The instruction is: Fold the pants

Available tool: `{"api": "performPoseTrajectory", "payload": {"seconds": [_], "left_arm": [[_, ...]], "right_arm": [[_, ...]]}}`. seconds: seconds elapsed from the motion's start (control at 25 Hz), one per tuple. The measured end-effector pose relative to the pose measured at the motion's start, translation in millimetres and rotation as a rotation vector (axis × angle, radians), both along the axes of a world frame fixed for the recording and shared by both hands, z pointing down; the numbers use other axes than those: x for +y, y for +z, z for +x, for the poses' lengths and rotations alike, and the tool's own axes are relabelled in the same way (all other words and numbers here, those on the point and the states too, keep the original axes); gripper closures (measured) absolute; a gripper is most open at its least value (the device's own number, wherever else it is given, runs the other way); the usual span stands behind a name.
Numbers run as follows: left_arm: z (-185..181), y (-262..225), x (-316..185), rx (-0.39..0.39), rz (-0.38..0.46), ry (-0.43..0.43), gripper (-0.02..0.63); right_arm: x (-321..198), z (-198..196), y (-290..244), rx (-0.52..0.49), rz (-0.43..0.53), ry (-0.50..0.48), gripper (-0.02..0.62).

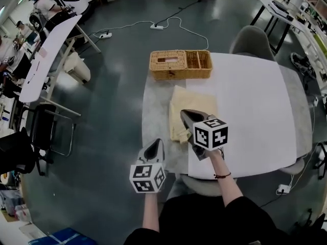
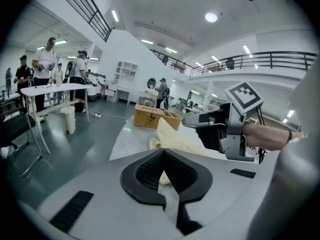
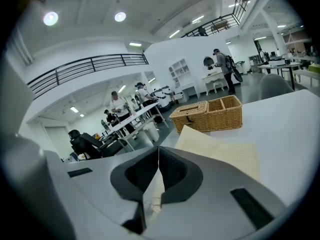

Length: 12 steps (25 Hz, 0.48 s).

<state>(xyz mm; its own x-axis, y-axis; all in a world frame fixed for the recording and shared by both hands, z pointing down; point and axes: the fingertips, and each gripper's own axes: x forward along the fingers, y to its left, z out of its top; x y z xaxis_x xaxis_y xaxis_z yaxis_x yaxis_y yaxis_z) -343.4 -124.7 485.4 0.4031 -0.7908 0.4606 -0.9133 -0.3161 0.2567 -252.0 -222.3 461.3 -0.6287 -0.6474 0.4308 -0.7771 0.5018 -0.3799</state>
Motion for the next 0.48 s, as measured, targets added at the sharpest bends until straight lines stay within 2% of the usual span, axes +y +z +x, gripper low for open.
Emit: {"api": "performPoseTrajectory", "payload": {"seconds": [0.2,0.48], "left_arm": [[20.0,-23.2,-2.4,-0.005,0.058,-0.004,0.598],[47.7,-62.0,1.4,-0.017,0.169,0.006,0.598]], "right_arm": [[15.4,36.0,-22.9,-0.083,0.046,-0.024,0.580],[47.9,87.9,-55.2,-0.136,0.159,-0.025,0.580]]}}
